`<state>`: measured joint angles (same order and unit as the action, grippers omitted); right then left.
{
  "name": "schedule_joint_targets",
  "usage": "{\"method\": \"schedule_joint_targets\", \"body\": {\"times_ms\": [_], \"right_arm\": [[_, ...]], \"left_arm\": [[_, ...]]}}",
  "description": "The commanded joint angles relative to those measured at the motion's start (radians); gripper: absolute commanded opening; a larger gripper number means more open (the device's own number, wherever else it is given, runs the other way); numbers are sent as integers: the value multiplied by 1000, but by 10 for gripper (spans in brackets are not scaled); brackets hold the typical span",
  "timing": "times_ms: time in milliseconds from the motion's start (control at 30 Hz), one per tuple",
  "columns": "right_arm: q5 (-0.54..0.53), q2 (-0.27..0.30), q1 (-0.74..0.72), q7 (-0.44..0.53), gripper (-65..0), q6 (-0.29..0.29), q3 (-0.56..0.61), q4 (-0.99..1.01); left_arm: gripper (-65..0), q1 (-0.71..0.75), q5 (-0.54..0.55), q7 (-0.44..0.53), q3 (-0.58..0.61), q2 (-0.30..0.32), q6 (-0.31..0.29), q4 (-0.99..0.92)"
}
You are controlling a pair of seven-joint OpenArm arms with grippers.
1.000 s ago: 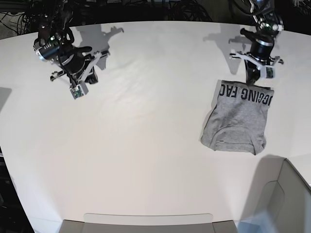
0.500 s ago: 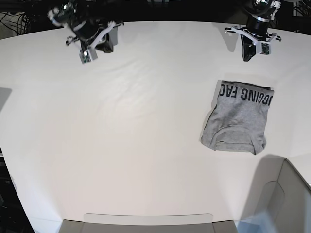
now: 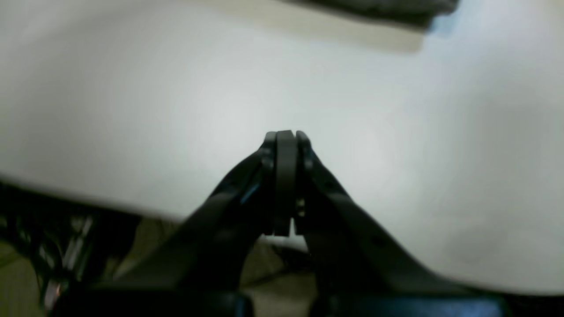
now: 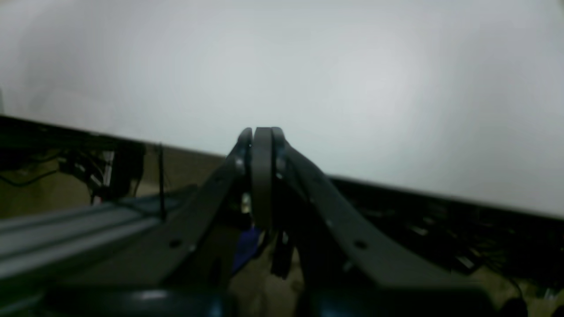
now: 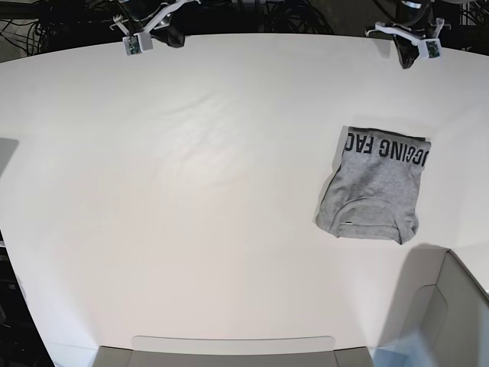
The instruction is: Fold the T-shirt properly
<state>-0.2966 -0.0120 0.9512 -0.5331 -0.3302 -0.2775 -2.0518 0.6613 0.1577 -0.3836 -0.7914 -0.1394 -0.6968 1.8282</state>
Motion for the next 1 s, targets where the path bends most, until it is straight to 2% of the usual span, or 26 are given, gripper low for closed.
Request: {"method": "schedule_joint_targets", "body": {"times_ms": [0, 200, 233, 333, 433, 633, 800, 967], "right_arm": [[-14, 1, 30, 20, -650, -7, 1, -17], [-8, 2, 104, 23, -650, -8, 2, -13], [6, 4, 114, 23, -650, -22, 2, -13], [81, -3, 124, 21, -650, -116, 1, -2], [144, -7, 111, 24, -650, -166, -1, 59], [218, -1, 4, 24, -650, -182, -1, 247], [290, -1, -65, 37, -650, -183, -2, 383], [365, -9, -94, 207, -650, -183, -1, 553]], "left_arm": [[-650, 28, 12, -10, -16, -2, -1, 14], [-650, 67, 16, -44, -23, -2, -1, -81], [-650, 67, 16, -44, -23, -2, -1, -107], [-650, 81, 18, -42, -24, -2, -1, -196], [-650, 82, 18, -28, -24, -2, -1, -287], [-650, 81, 15, 191, -16, -2, -1, -520], [-650, 45, 12, 292, -16, -2, -1, -701], [-650, -4, 9, 397, -13, 2, -1, -902]]}}
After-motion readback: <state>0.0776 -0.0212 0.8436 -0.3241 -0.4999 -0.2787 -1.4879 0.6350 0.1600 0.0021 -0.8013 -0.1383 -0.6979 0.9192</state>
